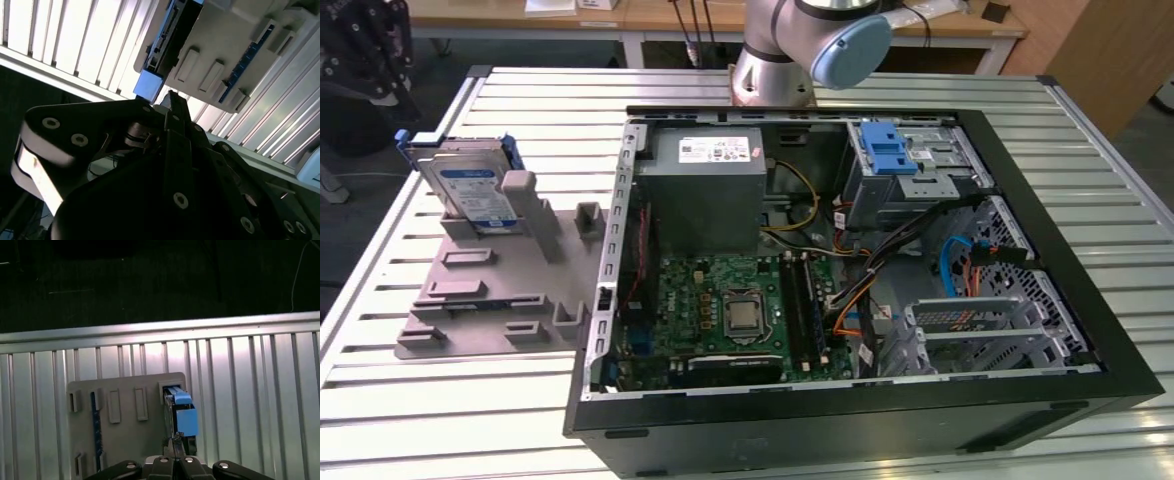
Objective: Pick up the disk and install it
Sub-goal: 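Pick up the disk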
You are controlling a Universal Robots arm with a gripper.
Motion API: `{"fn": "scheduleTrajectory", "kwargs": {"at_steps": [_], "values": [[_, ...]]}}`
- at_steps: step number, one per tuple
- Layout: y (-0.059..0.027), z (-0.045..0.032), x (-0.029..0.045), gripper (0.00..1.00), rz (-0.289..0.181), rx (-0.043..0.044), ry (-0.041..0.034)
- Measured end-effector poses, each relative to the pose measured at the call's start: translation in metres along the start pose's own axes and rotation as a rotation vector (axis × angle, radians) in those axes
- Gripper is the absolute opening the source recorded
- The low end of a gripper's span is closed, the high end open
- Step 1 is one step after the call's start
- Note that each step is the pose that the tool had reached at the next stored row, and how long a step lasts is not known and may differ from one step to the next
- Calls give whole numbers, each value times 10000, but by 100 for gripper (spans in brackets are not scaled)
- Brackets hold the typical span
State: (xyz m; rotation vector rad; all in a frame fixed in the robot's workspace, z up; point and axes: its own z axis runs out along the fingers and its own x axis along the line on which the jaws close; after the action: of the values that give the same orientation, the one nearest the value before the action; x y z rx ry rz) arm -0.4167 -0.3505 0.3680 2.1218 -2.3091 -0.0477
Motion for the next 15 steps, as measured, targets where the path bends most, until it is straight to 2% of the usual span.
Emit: {"fn": "scheduleTrajectory", "kwargs": {"at_steps": [5, 11, 15], "values": [[0, 0, 0, 11, -591, 10, 14], [0, 3, 0, 11, -1542, 1, 33], [17, 28, -62, 11, -1595, 30, 31]]}}
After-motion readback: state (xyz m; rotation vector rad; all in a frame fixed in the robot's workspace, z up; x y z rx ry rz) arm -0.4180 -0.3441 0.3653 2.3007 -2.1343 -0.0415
